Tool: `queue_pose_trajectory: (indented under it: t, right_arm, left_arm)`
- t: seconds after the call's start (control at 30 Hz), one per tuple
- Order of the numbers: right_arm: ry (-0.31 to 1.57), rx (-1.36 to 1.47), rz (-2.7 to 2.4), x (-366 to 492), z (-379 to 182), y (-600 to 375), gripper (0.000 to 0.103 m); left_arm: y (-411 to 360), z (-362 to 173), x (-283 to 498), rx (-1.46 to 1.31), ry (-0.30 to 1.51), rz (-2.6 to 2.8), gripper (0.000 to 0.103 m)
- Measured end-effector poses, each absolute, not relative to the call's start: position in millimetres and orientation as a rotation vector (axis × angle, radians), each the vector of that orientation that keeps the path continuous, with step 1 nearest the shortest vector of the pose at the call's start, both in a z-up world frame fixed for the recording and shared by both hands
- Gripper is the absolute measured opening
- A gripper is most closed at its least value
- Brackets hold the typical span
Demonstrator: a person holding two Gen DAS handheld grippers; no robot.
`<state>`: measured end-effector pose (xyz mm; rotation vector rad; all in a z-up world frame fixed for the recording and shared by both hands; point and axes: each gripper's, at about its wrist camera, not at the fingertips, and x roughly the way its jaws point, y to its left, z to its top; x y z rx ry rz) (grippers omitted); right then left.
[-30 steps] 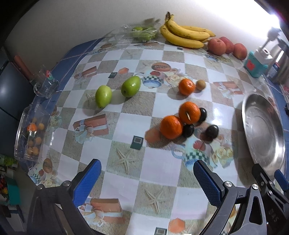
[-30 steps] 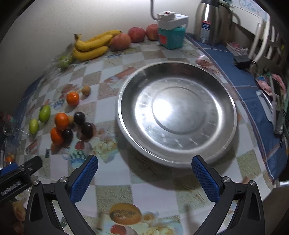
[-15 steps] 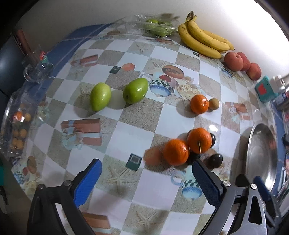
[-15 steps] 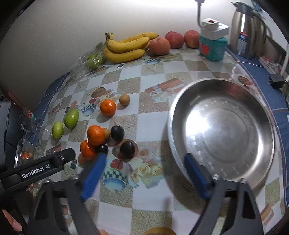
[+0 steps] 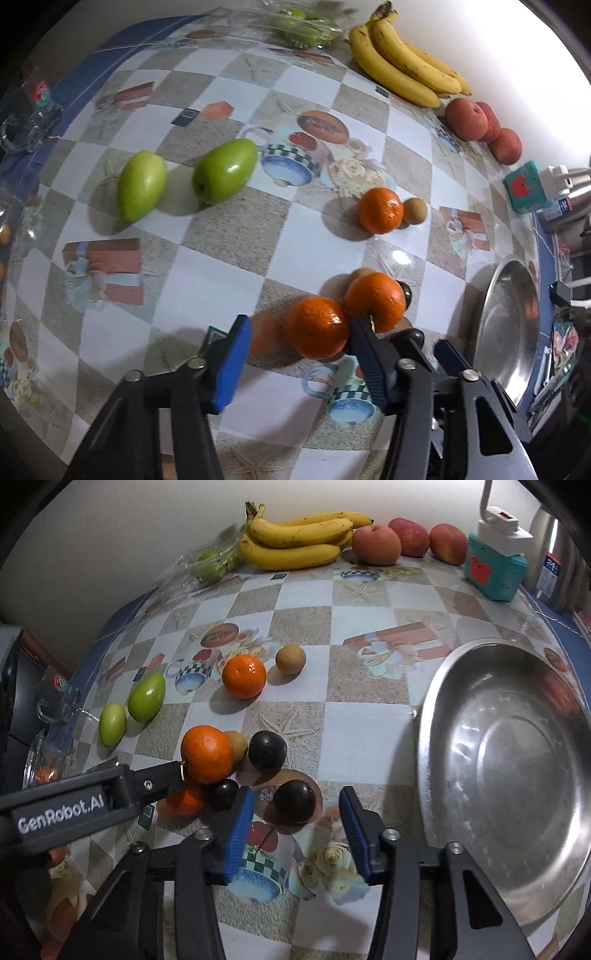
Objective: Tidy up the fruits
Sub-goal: 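Grasp a mandarin with the left tool while the right tool grasps a dark plum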
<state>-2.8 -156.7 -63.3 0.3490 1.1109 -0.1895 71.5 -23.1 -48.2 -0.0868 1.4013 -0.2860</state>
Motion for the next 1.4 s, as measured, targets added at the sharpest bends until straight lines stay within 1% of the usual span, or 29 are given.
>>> queue_pose_trajectory:
  t: [0.03,0.1,0.17,0.3,0.57,0.67,0.9,0.93,0.97,1.03,1.07,1.1,1.13,1.4]
  right_arm:
    - [1.117,0.346,-0.188,-1.2,-65.2,-156.4,0.047]
    - [1.125,0.342,-0.185,0.9,-68.2,-155.7,0.041]
    - [1.134,0.336,-0.183,2.5,-70.7,-154.8,0.036]
    - [1.140,0.332,-0.180,3.7,-73.3,-154.8,0.027]
    - [1.123,0.336,-0.170,0.9,-66.2,-155.9,0.025]
    - [1.109,0.352,-0.165,-1.5,-59.4,-157.8,0.025]
    - [1.075,0.389,-0.179,-11.5,-41.8,-170.8,0.025]
    - [1.077,0.389,-0.181,-12.7,-41.7,-171.9,0.025]
    - [1.080,0.389,-0.183,-13.6,-41.9,-172.6,0.025]
    - [1.088,0.391,-0.186,-14.1,-43.0,-173.5,0.025]
    - [1.091,0.391,-0.187,-15.0,-43.6,-173.9,0.025]
    - [1.093,0.391,-0.186,-15.5,-44.1,-174.0,0.025]
    - [1.094,0.392,-0.184,-14.9,-43.9,-173.3,0.025]
    - [1.088,0.379,-0.174,-16.1,-41.7,-170.9,0.025]
  left_arm:
    - [-24.9,-49.1,71.2,-0.087,1.407,-0.295,0.054]
    - [-26.4,-51.4,71.8,-0.094,1.421,-0.306,0.046]
    - [-26.9,-53.1,71.7,-0.115,1.434,-0.324,0.041]
    - [-28.5,-53.1,71.3,-0.118,1.433,-0.333,0.037]
    - [-20.1,-46.3,69.3,-0.138,1.419,-0.323,0.035]
    - [-16.6,-36.0,69.4,-0.147,1.381,-0.323,0.015]
    - [-19.2,-21.0,68.8,-0.134,1.328,-0.335,0.015]
    - [-19.3,-21.2,69.1,-0.132,1.325,-0.332,0.016]
    - [-19.5,-22.6,69.7,-0.129,1.324,-0.327,0.020]
    - [-20.8,-26.5,69.8,-0.112,1.331,-0.319,0.029]
    - [-21.6,-29.1,69.3,-0.106,1.337,-0.319,0.042]
    - [-22.1,-30.6,68.6,-0.105,1.342,-0.321,0.060]
    - [-22.7,-31.9,67.9,-0.105,1.348,-0.326,0.065]
    - [-30.3,-40.5,58.6,-0.001,1.393,-0.338,0.066]
